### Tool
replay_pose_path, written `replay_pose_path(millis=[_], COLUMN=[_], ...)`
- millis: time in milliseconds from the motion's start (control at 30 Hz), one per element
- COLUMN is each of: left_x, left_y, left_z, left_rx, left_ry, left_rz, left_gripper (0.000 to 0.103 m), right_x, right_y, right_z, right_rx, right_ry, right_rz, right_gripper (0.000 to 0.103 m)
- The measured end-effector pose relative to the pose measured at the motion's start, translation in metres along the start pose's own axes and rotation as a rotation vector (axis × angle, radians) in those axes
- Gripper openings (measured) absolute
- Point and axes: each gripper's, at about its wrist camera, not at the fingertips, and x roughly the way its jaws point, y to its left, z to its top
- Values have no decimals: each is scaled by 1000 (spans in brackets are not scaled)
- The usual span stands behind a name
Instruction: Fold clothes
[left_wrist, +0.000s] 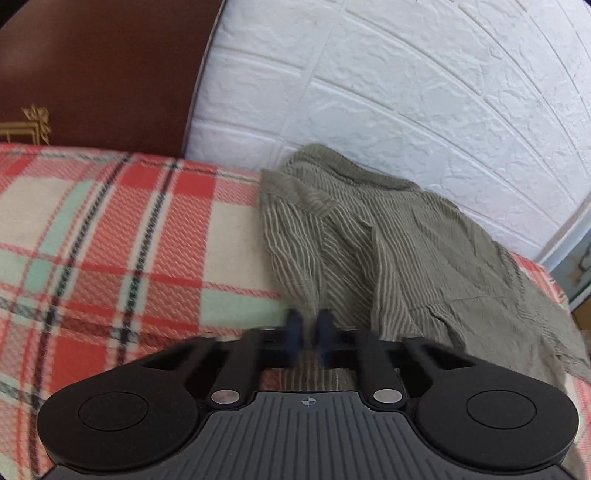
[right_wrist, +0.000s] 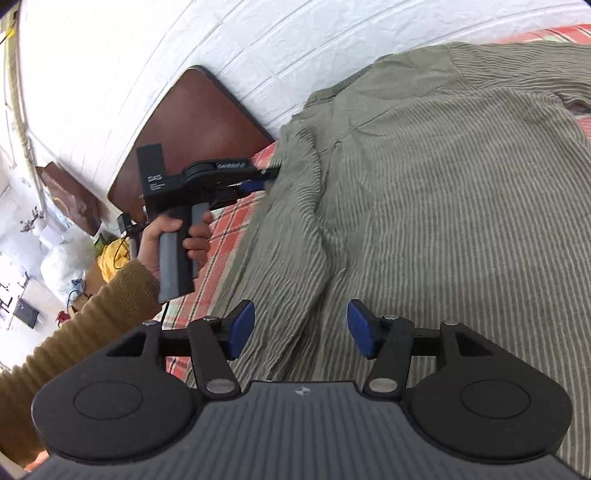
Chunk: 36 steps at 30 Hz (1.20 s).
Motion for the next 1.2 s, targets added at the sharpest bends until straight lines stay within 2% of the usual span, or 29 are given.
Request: replay_pose_path(millis=[233, 300, 333, 367, 400, 433, 633, 733, 767, 800, 833, 933, 1033, 1067, 1100, 1200], left_x=[-6, -7, -9, -14, -19, -26, -58, -57, -54, -52, -52, -59, -64, -66, -69, -90], left_y=[21, 22, 22, 21, 21, 22, 25, 18, 16, 14, 12, 15, 28, 32, 34, 33], left_z=[1, 0, -1, -2, -4, -7, -35, -43, -43, -44, -44, -46, -51, -53, -55, -67], left_rx=[-72, -89, -93, -95, -102, -113, -144, -123, -117, -112, -105, -92, -125, -138, -148, -156], left_ry=[-21, -24, -28, -32, -34, -34, -5, 13, 17, 18, 16, -3, -11, -9, -9, -10], left_rz=[0, -3, -4, -6, -17, -35, -126, -136, -131, -126, -117, -81, -51, -52, -55, -87], left_gripper=[0, 5, 30, 37, 48, 52, 51, 50, 43, 31, 4, 0, 0, 10, 25, 26], right_x=[3, 1, 0, -2, -3, -5, -6, -5, -5, -7, -8, -15, -19, -20, -23, -39], right_y=[-6, -5, -4, -4, -4, -3, -2, 2, 4, 6, 8, 10, 7, 6, 5, 2], right_z=[1, 1, 1, 1, 1, 1, -4, -6, -7, -8, -8, -8, -8, -8, -9, -14], right_rx=[47, 39, 39, 39, 39, 37, 37, 38, 36, 30, 23, -1, 2, 5, 3, 0], right_ry=[8, 5, 3, 0, -2, -6, 0, -1, -3, -8, -13, -29, -27, -27, -30, -45], right_rz=[17, 13, 15, 16, 18, 18, 19, 26, 28, 28, 27, 17, 6, 1, -6, -36], right_gripper=[62, 62, 62, 62, 63, 64, 65, 65, 65, 65, 65, 65, 65, 65, 65, 65])
